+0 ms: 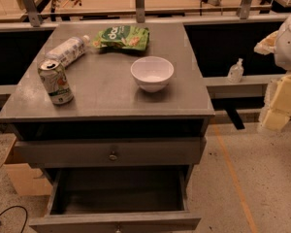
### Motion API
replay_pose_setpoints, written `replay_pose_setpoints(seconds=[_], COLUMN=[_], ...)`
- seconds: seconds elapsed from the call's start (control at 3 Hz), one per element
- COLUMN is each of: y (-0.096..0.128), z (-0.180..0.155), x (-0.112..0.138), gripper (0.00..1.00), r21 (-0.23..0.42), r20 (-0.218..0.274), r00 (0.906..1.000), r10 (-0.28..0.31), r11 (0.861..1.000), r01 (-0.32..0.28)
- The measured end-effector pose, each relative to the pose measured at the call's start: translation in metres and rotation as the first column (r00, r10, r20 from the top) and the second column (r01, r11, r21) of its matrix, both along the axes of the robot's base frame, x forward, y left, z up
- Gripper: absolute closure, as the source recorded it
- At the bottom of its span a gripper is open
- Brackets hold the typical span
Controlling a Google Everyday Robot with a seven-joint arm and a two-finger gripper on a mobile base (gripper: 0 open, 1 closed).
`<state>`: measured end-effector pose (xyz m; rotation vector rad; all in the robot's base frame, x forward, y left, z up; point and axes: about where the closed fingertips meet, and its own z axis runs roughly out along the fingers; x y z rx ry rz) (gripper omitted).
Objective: Move white bowl near green rice chip bag
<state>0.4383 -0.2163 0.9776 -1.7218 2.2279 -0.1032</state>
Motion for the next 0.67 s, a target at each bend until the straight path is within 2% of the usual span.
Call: replay_pose_setpoints(seconds=[0.33,0.67], y=[0.0,0.0048], z=[0.0001,0.0037], x=[0.0,0.0067], gripper=[0.0,0.0], r21=[0.0,0.013], r20=[0.0,0.048], r00=[1.0,0.9985], r10=[0.0,-0.025], r11=[1.0,1.0], r01=[0.0,0.024])
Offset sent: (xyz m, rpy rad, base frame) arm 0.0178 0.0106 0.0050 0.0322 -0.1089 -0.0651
